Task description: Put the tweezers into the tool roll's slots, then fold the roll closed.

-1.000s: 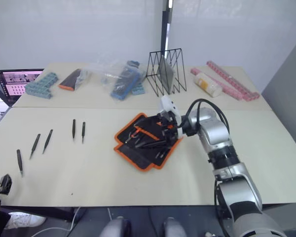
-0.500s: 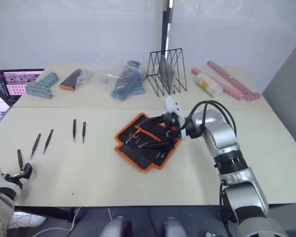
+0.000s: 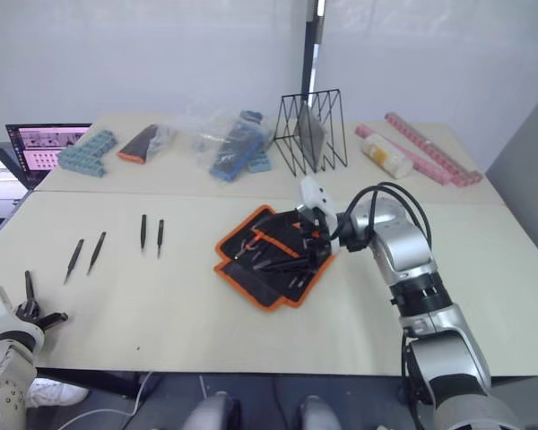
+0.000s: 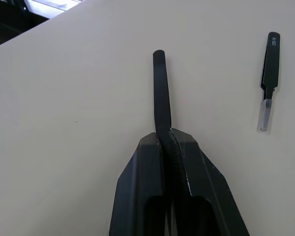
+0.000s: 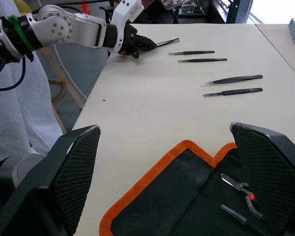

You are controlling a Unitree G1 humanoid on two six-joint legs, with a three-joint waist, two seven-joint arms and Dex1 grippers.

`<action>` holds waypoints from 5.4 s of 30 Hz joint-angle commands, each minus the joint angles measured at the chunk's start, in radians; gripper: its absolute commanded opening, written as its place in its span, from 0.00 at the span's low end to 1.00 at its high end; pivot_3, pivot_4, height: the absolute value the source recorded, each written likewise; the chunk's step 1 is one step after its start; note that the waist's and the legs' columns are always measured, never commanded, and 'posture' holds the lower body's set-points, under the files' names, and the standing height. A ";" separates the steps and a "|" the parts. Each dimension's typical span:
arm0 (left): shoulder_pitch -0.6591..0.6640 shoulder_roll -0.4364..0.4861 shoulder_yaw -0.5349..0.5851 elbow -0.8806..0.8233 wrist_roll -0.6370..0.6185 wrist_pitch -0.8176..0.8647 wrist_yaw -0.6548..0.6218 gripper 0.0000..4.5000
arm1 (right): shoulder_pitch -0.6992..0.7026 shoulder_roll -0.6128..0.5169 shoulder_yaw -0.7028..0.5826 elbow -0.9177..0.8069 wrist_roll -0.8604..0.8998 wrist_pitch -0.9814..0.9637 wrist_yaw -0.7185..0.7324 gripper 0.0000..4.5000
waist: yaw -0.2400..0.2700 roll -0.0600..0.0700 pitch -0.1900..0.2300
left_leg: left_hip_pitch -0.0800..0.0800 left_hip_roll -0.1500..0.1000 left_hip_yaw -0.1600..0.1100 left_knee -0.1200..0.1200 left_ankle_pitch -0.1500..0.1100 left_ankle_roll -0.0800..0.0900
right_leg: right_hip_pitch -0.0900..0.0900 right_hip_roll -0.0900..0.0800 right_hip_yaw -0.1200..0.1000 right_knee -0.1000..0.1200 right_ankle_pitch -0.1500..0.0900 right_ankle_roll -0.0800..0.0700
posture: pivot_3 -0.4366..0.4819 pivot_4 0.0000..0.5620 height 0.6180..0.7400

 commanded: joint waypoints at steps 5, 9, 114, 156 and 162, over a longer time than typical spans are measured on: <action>0.001 0.018 0.046 -0.029 -0.015 -0.014 -0.029 0.01 | 0.009 -0.015 -0.009 -0.052 -0.013 0.003 -0.045 1.00 | -0.001 0.000 0.000 | 0.000 0.000 0.000 0.001 0.000 0.000 | 0.000 -0.003 -0.001 0.000 0.000 0.000 | 0.48 0.27 0.55; -0.031 0.054 0.043 -0.158 -0.108 0.050 -0.082 0.01 | 0.038 -0.003 -0.049 -0.072 -0.045 -0.038 -0.163 1.00 | -0.001 -0.002 0.000 | -0.002 0.000 -0.001 0.001 0.000 0.000 | 0.000 -0.003 -0.001 0.000 0.000 0.001 | 0.48 0.27 0.55; -0.707 -0.103 -0.903 0.234 0.164 0.266 -0.532 0.00 | 0.356 0.042 -0.032 0.046 -0.223 0.012 -0.507 0.01 | -0.015 -0.001 0.002 | -0.001 -0.002 0.001 0.004 0.000 0.000 | 0.005 0.010 0.005 -0.001 0.003 0.006 | 0.48 0.27 0.55; -0.710 -0.047 -0.703 -0.020 0.067 0.538 -0.634 0.99 | 0.347 0.013 -0.023 0.055 -0.226 -0.002 -0.475 0.00 | -0.025 -0.001 0.001 | 0.007 -0.002 -0.003 0.003 0.000 0.000 | 0.015 0.011 0.003 -0.004 0.002 0.007 | 0.48 0.27 0.55; -0.682 -0.018 -0.594 -0.143 0.021 0.546 -0.603 0.99 | 0.317 0.025 -0.068 0.055 -0.179 -0.024 -0.454 0.00 | -0.023 -0.001 0.001 | 0.007 -0.002 -0.003 0.003 0.000 0.000 | 0.016 0.010 0.003 -0.005 0.002 0.007 | 0.48 0.27 0.55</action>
